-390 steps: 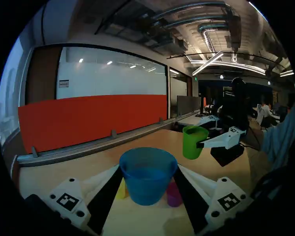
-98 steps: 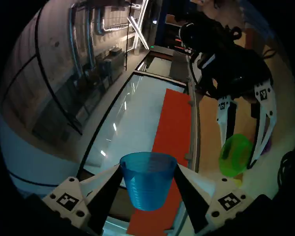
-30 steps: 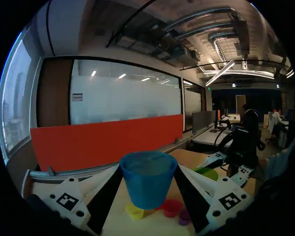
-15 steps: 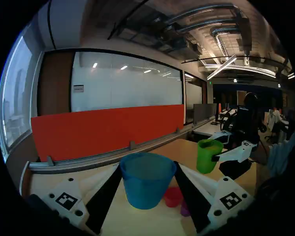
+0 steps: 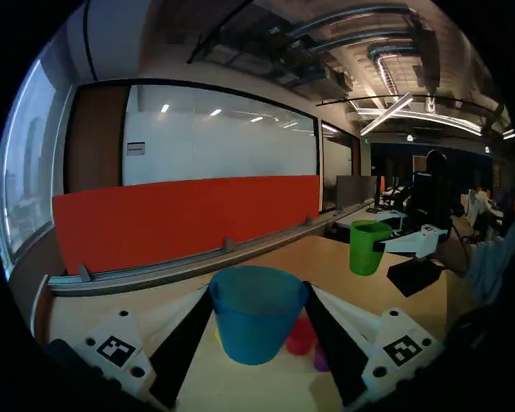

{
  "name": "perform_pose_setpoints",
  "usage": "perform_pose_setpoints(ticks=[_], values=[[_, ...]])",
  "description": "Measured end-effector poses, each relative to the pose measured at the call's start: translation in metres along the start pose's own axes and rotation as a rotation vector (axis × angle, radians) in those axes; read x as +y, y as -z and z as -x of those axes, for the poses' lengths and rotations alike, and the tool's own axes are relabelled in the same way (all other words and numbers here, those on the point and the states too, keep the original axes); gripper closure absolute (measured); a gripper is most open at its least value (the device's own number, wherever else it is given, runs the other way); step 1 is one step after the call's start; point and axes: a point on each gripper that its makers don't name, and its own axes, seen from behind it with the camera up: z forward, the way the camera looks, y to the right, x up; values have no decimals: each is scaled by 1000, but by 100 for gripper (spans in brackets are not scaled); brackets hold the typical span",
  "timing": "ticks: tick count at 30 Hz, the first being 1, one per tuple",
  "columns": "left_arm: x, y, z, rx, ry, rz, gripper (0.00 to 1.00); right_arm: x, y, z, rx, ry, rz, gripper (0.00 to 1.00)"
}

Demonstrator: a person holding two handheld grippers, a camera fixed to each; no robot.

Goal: Pour water

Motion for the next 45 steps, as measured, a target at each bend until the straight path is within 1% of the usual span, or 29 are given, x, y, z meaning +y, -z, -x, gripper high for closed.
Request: perform_pose_setpoints(ticks=[6, 13, 18, 24, 32, 36, 45], values=[[3, -2, 13, -18, -3, 6, 10, 8, 3, 9, -14, -6, 13, 10], [2, -5, 37, -63, -5, 12, 10, 14, 5, 27, -52, -17, 16, 10], [2, -9, 62, -116, -4, 20, 10, 18, 6, 49, -99, -21, 20, 10], [5, -15, 98, -196, -13, 35, 10, 20, 6, 76, -164, -24, 16, 10], [13, -22, 138, -289, -25, 68, 10, 23, 5, 107, -235, -24, 5, 9], [16, -23, 155, -330, -32, 79, 10, 26, 5, 120, -266, -28, 7, 9], [23, -20, 189, -412, -46, 104, 10, 29, 11, 151, -346, -20, 8, 9]])
